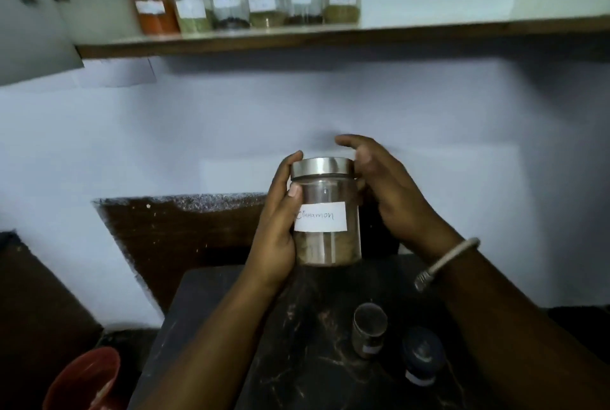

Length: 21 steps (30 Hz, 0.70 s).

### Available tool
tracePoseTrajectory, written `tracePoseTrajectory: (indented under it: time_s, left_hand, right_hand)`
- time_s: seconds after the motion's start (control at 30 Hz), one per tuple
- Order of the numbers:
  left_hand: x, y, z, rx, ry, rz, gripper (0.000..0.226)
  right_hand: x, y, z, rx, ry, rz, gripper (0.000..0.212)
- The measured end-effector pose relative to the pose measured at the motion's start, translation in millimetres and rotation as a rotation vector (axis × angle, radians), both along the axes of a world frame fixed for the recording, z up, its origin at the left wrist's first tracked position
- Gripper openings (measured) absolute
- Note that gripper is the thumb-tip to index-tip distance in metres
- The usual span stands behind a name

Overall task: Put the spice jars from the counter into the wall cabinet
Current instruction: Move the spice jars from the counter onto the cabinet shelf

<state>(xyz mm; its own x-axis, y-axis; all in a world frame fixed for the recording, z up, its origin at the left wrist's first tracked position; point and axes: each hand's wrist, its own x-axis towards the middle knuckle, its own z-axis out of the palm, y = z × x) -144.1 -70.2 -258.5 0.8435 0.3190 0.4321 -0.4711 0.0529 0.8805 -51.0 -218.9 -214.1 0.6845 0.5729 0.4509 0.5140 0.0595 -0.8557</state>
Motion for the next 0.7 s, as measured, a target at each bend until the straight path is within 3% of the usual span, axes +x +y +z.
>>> tracePoseTrajectory:
  time_s: [0.1,0.23,0.33,0.4,0.5,0.6,0.7]
  left_hand:
    - [-2,-8,33,-0.004,-0.080,-0.048,0.044]
    - [0,-20,59,0.002,-0.140,-0.102,0.039]
    - [5,-25,73,-0.001,-0.150,-0.129,0.043]
    - [11,-27,87,0.015,-0.160,-0.137,0.047]
    - [29,-34,115,0.012,-0.210,-0.121,0.052]
    - [64,-38,164,0.073,-0.284,-0.121,0.046]
    - [109,-26,225,0.297,-0.300,-0.042,0.049]
  right_hand:
    - [-20,-15,11,0.182,-0.009,0.044,0.048]
    - [-32,-23,17,0.225,-0.110,0.019,0.055]
    - [-31,-28,28,0.175,-0.151,-0.009,0.064]
    - [-30,-32,41,0.041,-0.223,-0.065,0.081]
    - [-26,-36,70,-0.112,-0.388,-0.291,0.101]
    - [-1,-39,118,-0.044,-0.484,-0.384,0.103]
    - [46,-38,176,-0.016,-0.574,-0.491,0.098]
